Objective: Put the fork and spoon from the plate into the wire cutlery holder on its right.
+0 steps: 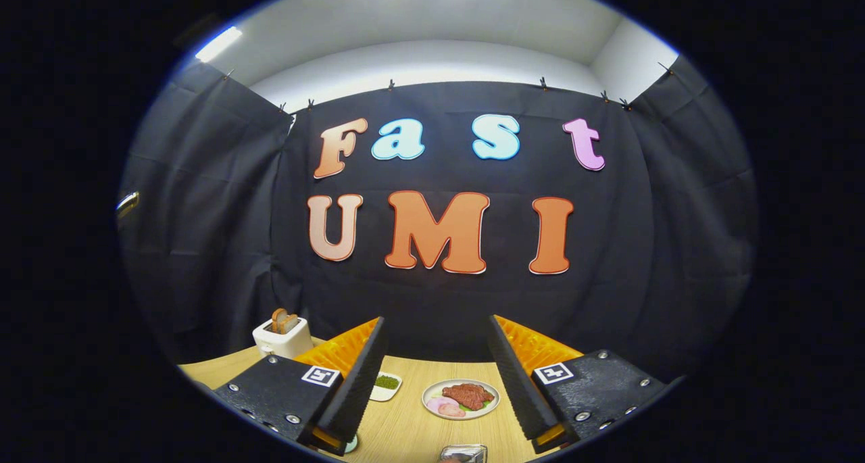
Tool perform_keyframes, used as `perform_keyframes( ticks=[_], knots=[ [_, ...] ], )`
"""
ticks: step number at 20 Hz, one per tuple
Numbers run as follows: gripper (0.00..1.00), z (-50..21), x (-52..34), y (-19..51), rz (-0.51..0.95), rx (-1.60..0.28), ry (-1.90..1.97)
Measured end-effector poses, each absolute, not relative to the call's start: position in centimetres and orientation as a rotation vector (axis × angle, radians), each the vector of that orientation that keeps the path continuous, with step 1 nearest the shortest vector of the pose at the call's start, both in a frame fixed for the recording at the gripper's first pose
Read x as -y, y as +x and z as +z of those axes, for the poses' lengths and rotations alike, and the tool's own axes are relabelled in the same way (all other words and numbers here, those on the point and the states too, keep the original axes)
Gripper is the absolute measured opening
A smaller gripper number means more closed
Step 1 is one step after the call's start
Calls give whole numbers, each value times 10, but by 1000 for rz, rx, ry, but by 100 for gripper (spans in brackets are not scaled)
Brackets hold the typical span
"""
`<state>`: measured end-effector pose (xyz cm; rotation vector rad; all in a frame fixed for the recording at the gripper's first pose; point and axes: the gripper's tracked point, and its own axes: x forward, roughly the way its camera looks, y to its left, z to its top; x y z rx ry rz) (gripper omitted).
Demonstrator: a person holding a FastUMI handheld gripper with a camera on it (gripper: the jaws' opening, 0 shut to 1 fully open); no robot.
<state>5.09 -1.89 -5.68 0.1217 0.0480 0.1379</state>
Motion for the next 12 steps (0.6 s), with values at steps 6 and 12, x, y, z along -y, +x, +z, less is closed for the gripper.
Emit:
perform_keyframes(
  ticks=[6,12],
  knots=[
    [89,-51,13,46,144,-33,131],
    [89,-56,8,41,156,-43,122]
  ],
)
